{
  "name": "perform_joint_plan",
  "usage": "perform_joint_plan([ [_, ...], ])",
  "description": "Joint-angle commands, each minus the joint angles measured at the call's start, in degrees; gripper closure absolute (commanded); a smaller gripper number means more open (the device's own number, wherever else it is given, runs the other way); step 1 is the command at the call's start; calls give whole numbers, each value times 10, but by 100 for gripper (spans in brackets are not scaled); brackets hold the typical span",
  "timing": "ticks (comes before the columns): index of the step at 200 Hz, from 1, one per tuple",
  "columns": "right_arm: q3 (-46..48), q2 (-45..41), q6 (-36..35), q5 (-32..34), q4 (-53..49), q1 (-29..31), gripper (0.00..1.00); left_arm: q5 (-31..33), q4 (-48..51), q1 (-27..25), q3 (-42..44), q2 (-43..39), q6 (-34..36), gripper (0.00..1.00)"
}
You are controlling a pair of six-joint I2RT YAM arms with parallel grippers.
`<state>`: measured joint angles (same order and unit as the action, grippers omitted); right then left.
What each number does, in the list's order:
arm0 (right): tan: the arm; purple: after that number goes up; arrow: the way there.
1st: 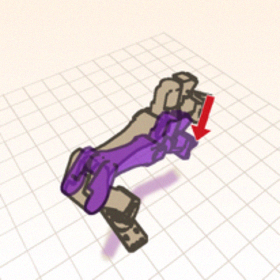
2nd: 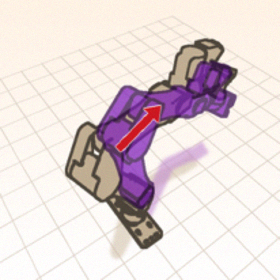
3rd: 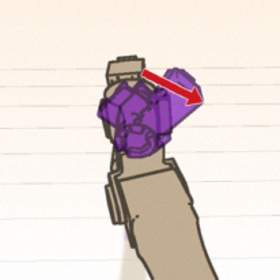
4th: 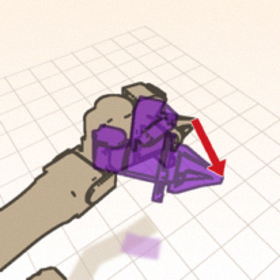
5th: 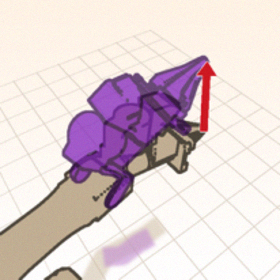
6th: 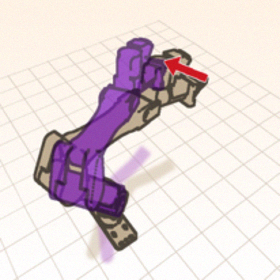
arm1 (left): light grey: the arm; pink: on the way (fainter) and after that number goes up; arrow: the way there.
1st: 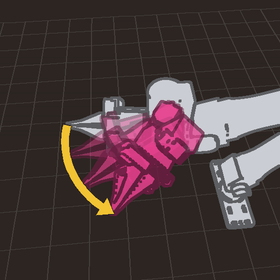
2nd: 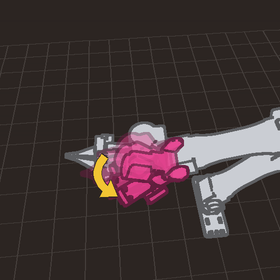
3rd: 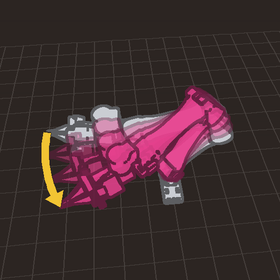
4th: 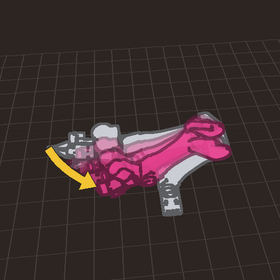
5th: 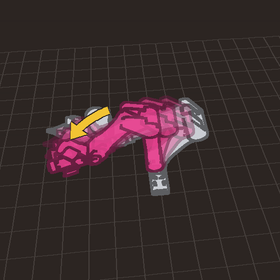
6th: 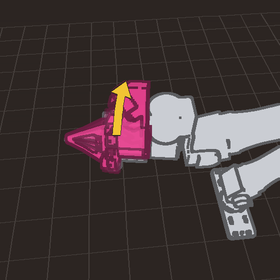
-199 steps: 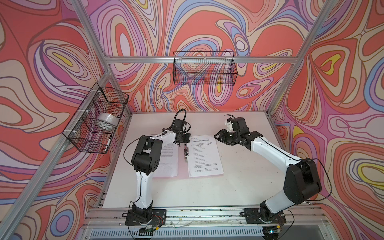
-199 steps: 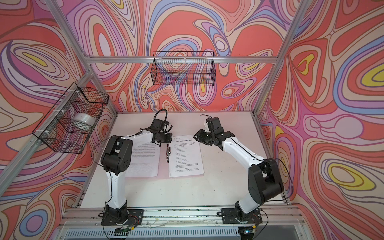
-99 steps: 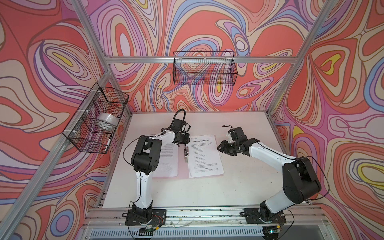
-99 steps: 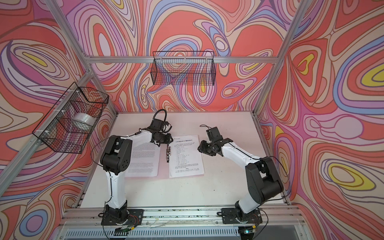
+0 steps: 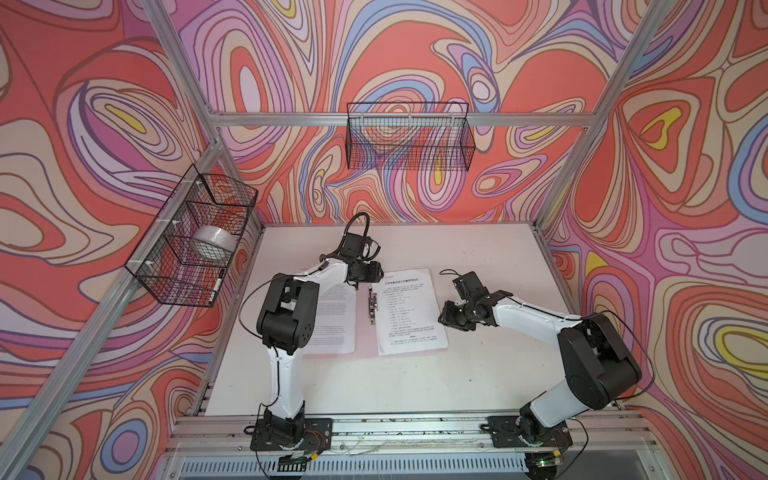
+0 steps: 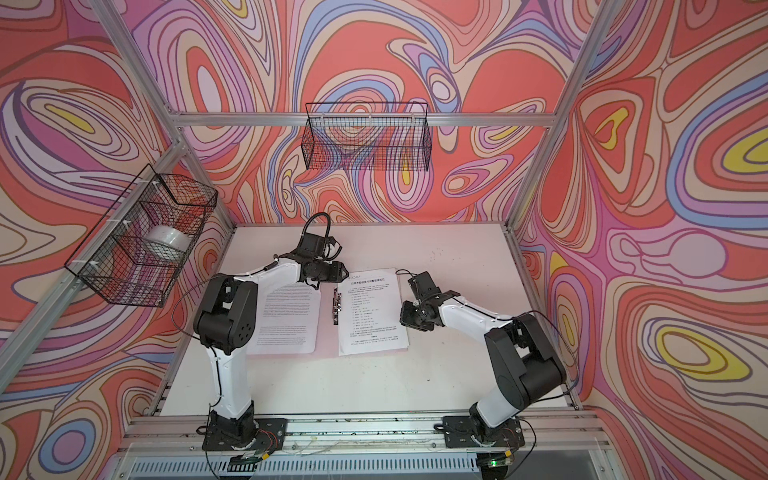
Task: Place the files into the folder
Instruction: 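Open the left gripper to release the sheet while the right gripper draws back, then withdraw the left gripper toward the robot while the right gripper moves to the clip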
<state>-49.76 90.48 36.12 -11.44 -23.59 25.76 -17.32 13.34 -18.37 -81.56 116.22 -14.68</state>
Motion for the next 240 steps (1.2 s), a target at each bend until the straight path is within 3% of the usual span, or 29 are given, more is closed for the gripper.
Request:
perform_joint_plan([
  [1,7,9,10,8,12,15,67,3,-14,4,0,-38,-7,48],
  [101,-11,19,31,34,-5,58,73,0,-26,4,27,-60,-11,49],
  [123,-16,10,31,50,-17,59,70,5,-29,4,34,-67,-12,49],
  [132,-24,7,25,59,-27,59,64,9,-34,4,40,-72,-14,49],
  [155,-76,1,-13,107,-81,59,55,15,-44,4,57,-89,-21,48],
  [181,-144,-4,-49,126,-97,58,53,23,-63,4,97,-133,-40,48],
  [240,-332,106,-120,33,-48,58,63,85,-106,4,259,-294,-128,52],
])
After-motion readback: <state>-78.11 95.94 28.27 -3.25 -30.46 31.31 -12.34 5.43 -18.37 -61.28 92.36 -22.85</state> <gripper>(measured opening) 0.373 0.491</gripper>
